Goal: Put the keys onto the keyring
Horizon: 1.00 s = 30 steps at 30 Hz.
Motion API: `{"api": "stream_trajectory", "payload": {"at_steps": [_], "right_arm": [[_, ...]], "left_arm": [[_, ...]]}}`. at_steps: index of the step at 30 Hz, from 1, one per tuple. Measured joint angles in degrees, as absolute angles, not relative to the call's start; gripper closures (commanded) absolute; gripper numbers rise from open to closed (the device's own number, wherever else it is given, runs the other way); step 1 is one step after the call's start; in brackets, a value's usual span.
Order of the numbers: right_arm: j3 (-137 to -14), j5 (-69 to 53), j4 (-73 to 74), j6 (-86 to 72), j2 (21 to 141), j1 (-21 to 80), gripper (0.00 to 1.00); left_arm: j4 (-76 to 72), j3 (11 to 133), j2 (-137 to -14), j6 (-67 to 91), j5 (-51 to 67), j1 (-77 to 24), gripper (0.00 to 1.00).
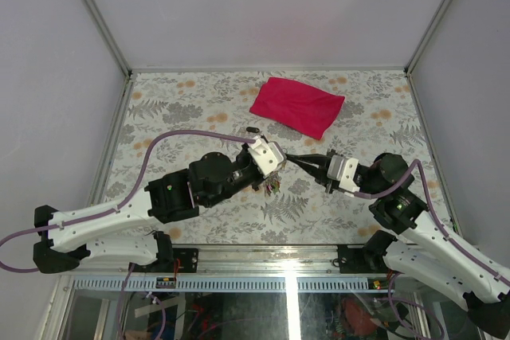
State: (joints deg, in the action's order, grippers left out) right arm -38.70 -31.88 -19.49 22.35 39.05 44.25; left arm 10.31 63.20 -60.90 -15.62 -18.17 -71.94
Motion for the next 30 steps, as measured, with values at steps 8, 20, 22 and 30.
{"api": "stream_trajectory", "payload": {"at_steps": [8, 20, 22, 30], "right_arm": [[-38.5, -30.5, -20.1, 22.9, 39.1, 44.6, 1.00], [-37.5, -28.4, -20.8, 24.0, 39.1, 45.1, 1.00], [-37.3, -28.0, -21.3, 23.9, 39.1, 45.2, 1.00], [-37.2, -27.2, -22.5, 23.9, 39.1, 45.4, 1.00]], "left_arm": [[9.9, 63.2, -60.9, -15.2, -18.2, -71.9, 1.00], [9.8, 63.2, -61.0, -15.2, -18.0, -71.9, 1.00], [9.6, 63.2, -61.1, -15.2, -18.0, -71.8, 1.00], [9.3, 64.0, -61.5, -15.2, -18.0, -71.6, 1.00]]}}
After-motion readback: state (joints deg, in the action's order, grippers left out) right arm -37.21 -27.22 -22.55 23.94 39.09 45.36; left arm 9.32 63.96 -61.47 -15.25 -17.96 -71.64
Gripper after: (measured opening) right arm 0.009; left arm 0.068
